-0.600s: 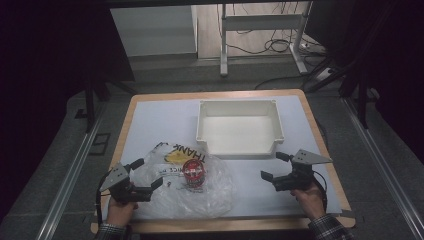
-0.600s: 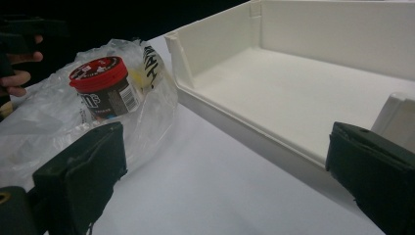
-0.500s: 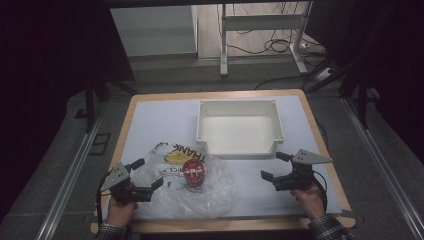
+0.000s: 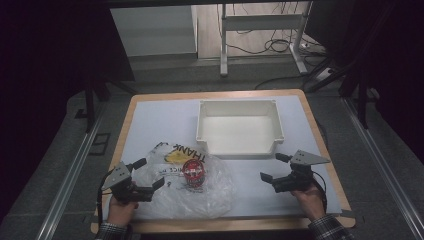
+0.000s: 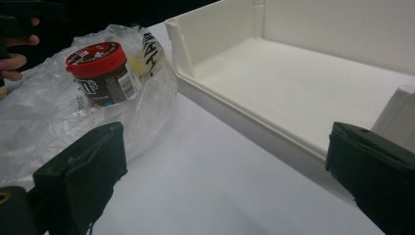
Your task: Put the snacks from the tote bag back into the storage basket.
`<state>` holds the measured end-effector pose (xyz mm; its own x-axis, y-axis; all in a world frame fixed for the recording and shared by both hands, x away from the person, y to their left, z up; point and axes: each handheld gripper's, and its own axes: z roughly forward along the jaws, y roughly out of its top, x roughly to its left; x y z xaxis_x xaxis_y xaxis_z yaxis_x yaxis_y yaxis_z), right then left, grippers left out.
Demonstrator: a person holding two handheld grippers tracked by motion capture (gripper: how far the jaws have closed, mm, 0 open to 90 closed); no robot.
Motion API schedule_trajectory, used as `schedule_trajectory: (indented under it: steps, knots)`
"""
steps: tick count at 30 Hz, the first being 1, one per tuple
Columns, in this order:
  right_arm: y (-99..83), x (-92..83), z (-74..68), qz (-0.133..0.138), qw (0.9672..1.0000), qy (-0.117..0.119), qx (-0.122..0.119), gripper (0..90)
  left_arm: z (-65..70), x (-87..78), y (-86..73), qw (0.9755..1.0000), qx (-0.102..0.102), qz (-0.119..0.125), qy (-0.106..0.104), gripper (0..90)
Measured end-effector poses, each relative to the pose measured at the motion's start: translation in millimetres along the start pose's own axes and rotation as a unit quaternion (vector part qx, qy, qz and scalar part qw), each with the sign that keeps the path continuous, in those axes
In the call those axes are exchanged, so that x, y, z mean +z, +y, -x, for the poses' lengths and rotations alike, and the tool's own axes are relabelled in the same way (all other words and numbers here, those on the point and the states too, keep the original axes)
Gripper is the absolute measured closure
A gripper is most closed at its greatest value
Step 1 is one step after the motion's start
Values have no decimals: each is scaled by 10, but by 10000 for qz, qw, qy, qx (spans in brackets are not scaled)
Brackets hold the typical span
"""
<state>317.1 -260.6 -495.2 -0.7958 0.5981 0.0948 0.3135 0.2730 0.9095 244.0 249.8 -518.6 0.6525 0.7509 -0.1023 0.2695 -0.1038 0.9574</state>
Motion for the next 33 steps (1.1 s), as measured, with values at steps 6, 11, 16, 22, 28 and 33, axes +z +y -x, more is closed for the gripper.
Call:
schedule_trajectory:
  steps: [6, 11, 16, 22, 28, 33]
  knots:
    - [9, 22, -37, -47, 10000, -2, -72, 22, 4, 4, -4, 10000, 47, -1, 16, 4]
    - [16, 39, -67, -35, 9999, 20, -139, 22, 4, 9, -6, 10000, 60, -28, 17, 4]
    - [30, 45, -79, -45, 9997, -2, -230, 22, 9, 16, -6, 9999, 92, -60, 23, 4]
    - [69, 55, -90, -19, 9995, -6, -302, 22, 14, 23, -7, 9999, 122, -86, 20, 5]
    - [94, 90, -123, -43, 9993, 96, -353, 22, 12, 17, -4, 9999, 121, -63, 17, 5]
    - [113, 146, -156, -52, 9990, 216, -396, 22, 13, 22, -6, 9999, 123, -73, 1, 5]
